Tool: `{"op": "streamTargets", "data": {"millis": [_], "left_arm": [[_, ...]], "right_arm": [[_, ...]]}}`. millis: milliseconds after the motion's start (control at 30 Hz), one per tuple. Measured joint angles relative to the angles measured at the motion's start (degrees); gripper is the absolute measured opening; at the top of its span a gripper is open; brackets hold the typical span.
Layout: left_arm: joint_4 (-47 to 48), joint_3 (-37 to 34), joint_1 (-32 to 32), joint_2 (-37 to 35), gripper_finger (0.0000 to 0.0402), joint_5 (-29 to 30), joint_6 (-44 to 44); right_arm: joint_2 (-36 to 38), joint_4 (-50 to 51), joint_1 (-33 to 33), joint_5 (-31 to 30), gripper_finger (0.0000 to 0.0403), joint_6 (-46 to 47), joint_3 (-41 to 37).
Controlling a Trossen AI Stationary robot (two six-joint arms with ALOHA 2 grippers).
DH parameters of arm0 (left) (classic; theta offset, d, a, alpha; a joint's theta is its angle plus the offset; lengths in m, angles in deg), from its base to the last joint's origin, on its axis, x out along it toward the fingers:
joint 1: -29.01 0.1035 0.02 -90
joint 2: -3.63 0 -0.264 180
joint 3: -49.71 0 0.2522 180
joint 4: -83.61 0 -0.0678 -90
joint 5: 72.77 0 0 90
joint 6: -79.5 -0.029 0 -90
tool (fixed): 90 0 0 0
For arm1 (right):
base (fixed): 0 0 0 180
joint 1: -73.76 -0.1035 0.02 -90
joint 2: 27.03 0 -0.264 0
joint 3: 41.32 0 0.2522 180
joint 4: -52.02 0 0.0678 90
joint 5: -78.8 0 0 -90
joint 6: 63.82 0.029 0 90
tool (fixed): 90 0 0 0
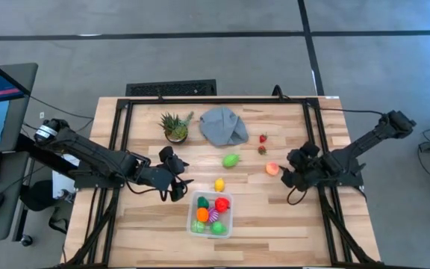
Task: Pick and placing Produce into tupperware
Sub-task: Put the peach into the transparent bin
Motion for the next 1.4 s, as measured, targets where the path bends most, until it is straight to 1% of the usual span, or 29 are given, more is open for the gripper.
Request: {"op": "streamTargets", "data": {"millis": [300, 467, 533, 633, 700, 833, 933, 1100, 1267, 1400], "left_arm": [[0.8, 0.0, 0.0, 0.0, 0.0279, 0.1, 0.0], [2.2, 0.0, 0.0, 0.0, 0.0279, 0.2, 0.2], [2.7, 0.0, 0.0, 0.0, 0.0279, 0.2, 0.2], [2.9, 0.0, 0.0, 0.0, 0.0279, 0.5, 0.2], [3.0, 0.0, 0.0, 0.0, 0.0279, 0.8, 0.1], [3.3, 0.0, 0.0, 0.0, 0.0279, 0.9, 0.0], [5.0, 0.0, 0.0, 0.0, 0.0279, 0.9, 0.1], [6.6, 0.0, 0.0, 0.0, 0.0279, 0.9, 1.1], [6.7, 0.0, 0.0, 0.0, 0.0279, 0.8, 1.1], [7.2, 0.0, 0.0, 0.0, 0.0279, -0.2, 1.0]], "right_arm": [[-0.1, -2.9, 3.1, 0.0, 0.0350, -4.4, 0.0], [-0.8, -3.2, 5.1, 0.0, 0.0355, -4.7, 0.0], [-0.9, -4.5, 5.8, 1.6, 0.0358, -5.9, 0.0], [-0.9, -8.2, 7.4, 6.2, 0.0365, -10.0, 0.0], [-0.9, -9.5, 8.2, 8.0, 0.0370, -12.0, 0.0], [-0.9, -10.1, 9.5, 8.3, 0.0379, -12.9, 0.0], [-0.9, -12.3, 10.0, 9.1, 0.0386, -16.1, 0.0], [-0.9, -13.3, 12.7, 11.9, 0.0399, -19.4, 0.0], [-0.9, -13.7, 14.9, 13.9, 0.0400, -19.8, 0.0], [-0.9, -14.6, 16.4, 16.9, 0.0400, -21.8, 0.0]]}}
